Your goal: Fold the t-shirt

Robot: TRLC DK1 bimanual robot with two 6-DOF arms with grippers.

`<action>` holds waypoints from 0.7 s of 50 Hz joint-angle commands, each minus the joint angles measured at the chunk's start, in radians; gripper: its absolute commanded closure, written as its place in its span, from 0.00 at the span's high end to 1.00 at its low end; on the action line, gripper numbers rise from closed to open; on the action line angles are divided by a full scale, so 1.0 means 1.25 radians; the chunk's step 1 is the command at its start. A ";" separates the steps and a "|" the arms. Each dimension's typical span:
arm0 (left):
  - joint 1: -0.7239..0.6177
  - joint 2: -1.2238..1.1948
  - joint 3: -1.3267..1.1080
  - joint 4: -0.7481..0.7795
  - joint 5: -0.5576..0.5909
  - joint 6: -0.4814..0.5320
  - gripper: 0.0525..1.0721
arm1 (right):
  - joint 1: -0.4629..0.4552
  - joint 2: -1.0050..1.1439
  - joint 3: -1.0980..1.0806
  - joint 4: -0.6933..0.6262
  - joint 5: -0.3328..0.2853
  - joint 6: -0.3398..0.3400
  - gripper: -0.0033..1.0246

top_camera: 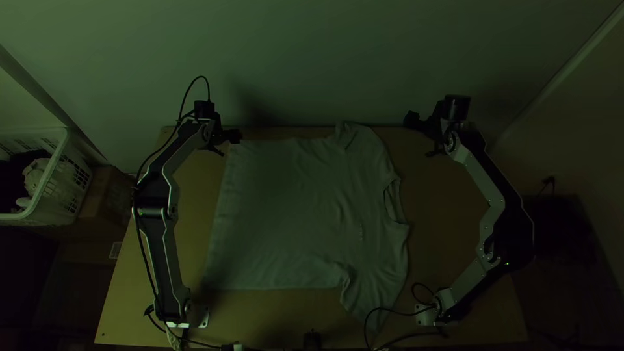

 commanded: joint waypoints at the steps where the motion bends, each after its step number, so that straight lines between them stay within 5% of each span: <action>1: 0.000 0.037 0.052 -0.014 -0.006 0.008 0.90 | 0.002 0.015 0.025 -0.002 -0.002 0.017 0.96; 35: -0.014 0.152 0.144 -0.086 -0.046 0.041 0.90 | 0.010 0.048 0.062 -0.006 -0.002 0.020 0.96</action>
